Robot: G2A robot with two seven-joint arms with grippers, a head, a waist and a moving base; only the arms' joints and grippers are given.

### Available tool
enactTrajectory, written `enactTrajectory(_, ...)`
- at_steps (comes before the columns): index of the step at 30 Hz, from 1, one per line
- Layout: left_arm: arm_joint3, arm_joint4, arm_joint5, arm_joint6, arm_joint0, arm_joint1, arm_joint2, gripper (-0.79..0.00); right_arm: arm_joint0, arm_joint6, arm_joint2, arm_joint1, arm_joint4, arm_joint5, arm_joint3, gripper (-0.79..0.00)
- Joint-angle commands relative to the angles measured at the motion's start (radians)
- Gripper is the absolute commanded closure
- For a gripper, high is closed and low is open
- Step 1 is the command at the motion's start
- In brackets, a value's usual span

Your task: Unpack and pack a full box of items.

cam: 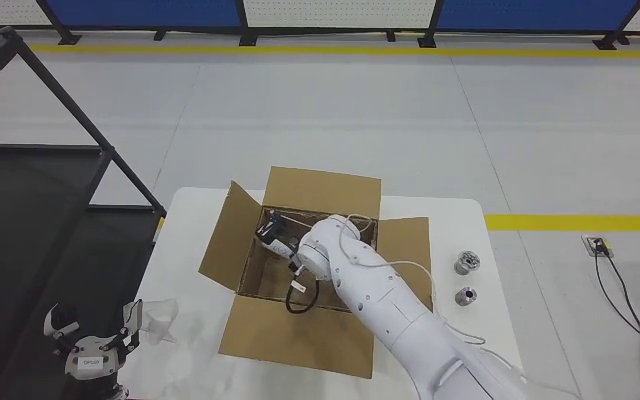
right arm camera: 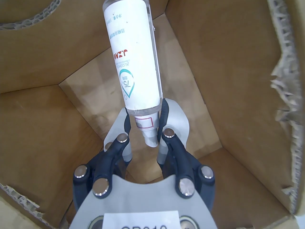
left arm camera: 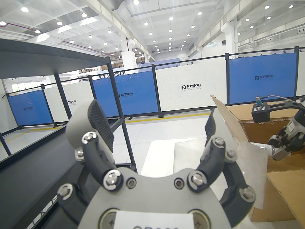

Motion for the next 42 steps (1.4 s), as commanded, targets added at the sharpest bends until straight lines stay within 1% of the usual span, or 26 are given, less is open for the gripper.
enactTrajectory(1, 0.000, 0.000, 0.000, 0.000, 0.000, 0.000, 0.000, -0.785, -0.025, 0.037, 0.012, 0.017, -0.033, 0.012, -0.082, 0.000)
enactTrajectory(3, 0.000, 0.000, 0.000, 0.000, 0.000, 0.000, 0.000, -0.785, -0.056, 0.074, 0.026, 0.035, -0.061, 0.013, -0.159, 0.000)
enactTrajectory(5, 0.000, 0.000, 0.000, 0.000, 0.000, 0.000, 0.000, -0.785, -0.117, 0.135, 0.055, 0.065, -0.115, 0.025, -0.298, 0.000)
enactTrajectory(6, 0.000, 0.000, 0.000, 0.000, 0.000, 0.000, 0.000, -0.785, -0.139, 0.154, 0.065, 0.074, -0.133, 0.028, -0.345, 0.000)
enactTrajectory(9, 0.000, 0.000, 0.000, 0.000, 0.000, 0.000, 0.000, -0.785, -0.261, 0.241, 0.123, 0.119, -0.216, 0.027, -0.584, 0.000)
enactTrajectory(12, 0.000, 0.000, 0.000, 0.000, 0.000, 0.000, 0.000, -0.785, -0.402, 0.303, 0.187, 0.158, -0.305, 0.014, -0.830, 0.000)
enactTrajectory(15, 0.000, 0.000, 0.000, 0.000, 0.000, 0.000, 0.000, -0.785, -0.541, 0.331, 0.244, 0.189, -0.391, -0.007, -1.054, 0.000)
enactTrajectory(18, 0.000, 0.000, 0.000, 0.000, 0.000, 0.000, 0.000, -0.785, -0.637, 0.341, 0.285, 0.209, -0.467, -0.023, -1.213, 0.000)
enactTrajectory(19, 0.000, 0.000, 0.000, 0.000, 0.000, 0.000, 0.000, -0.785, -0.655, 0.346, 0.293, 0.213, -0.489, -0.028, -1.246, 0.000)
enactTrajectory(22, 0.000, 0.000, 0.000, 0.000, 0.000, 0.000, 0.000, -0.785, -0.739, 0.378, 0.327, 0.230, -0.575, -0.063, -1.391, 0.000)
enactTrajectory(35, 0.000, 0.000, 0.000, 0.000, 0.000, 0.000, 0.000, -0.785, -0.751, 0.375, 0.331, 0.232, -0.583, -0.064, -1.402, 0.000)
enactTrajectory(39, 0.000, 0.000, 0.000, 0.000, 0.000, 0.000, 0.000, -0.785, -0.759, 0.320, 0.321, 0.236, -0.628, -0.098, -1.384, 0.000)
enactTrajectory(42, 0.000, 0.000, 0.000, 0.000, 0.000, 0.000, 0.000, -0.785, -0.769, 0.333, 0.313, 0.241, -0.691, -0.129, -1.432, 0.000)
